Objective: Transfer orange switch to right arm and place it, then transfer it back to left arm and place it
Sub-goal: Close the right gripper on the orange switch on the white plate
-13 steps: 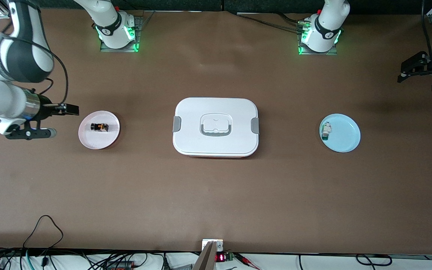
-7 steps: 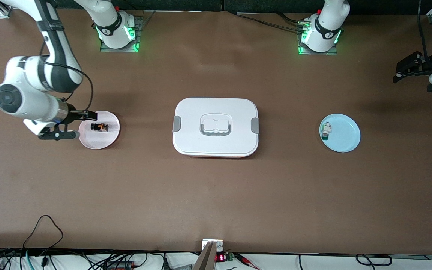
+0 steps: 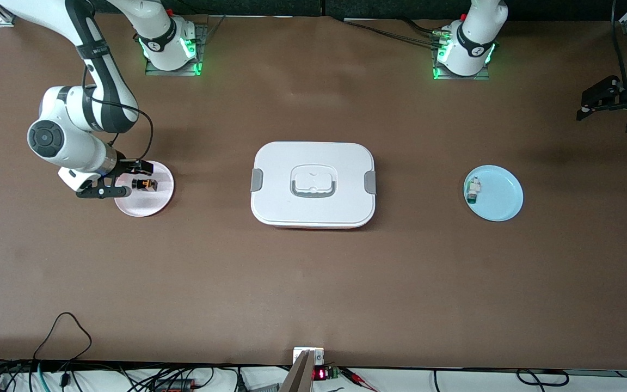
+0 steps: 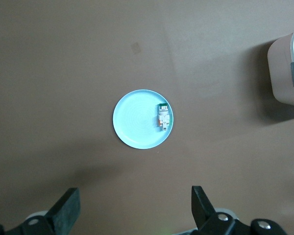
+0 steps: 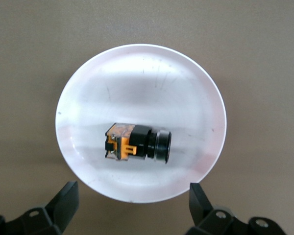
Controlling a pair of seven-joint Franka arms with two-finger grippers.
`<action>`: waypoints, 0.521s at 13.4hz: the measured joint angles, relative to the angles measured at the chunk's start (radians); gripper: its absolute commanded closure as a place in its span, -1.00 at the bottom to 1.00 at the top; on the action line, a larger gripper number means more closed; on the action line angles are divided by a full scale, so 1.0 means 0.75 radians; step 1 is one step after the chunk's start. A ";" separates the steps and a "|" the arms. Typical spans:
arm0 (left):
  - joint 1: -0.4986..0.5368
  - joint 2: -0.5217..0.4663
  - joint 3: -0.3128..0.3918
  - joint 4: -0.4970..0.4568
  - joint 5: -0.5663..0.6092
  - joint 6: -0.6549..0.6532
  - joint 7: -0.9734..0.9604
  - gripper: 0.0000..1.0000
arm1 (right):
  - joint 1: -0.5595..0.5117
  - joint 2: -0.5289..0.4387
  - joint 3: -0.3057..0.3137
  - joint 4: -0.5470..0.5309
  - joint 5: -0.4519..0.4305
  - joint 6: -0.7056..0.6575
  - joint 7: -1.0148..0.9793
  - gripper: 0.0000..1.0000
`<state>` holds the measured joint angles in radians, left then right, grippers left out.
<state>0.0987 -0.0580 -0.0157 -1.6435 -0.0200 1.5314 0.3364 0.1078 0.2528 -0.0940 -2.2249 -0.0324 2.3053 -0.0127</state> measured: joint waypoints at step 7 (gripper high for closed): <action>0.019 0.000 -0.015 -0.007 0.000 -0.046 -0.227 -1.00 | -0.028 0.104 -0.002 0.000 -0.022 0.160 0.003 -1.00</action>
<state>0.1128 -0.0580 -0.0269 -1.6484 -0.0200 1.4970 0.1659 0.0866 0.3308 -0.0958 -2.2246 -0.0488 2.4251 -0.0108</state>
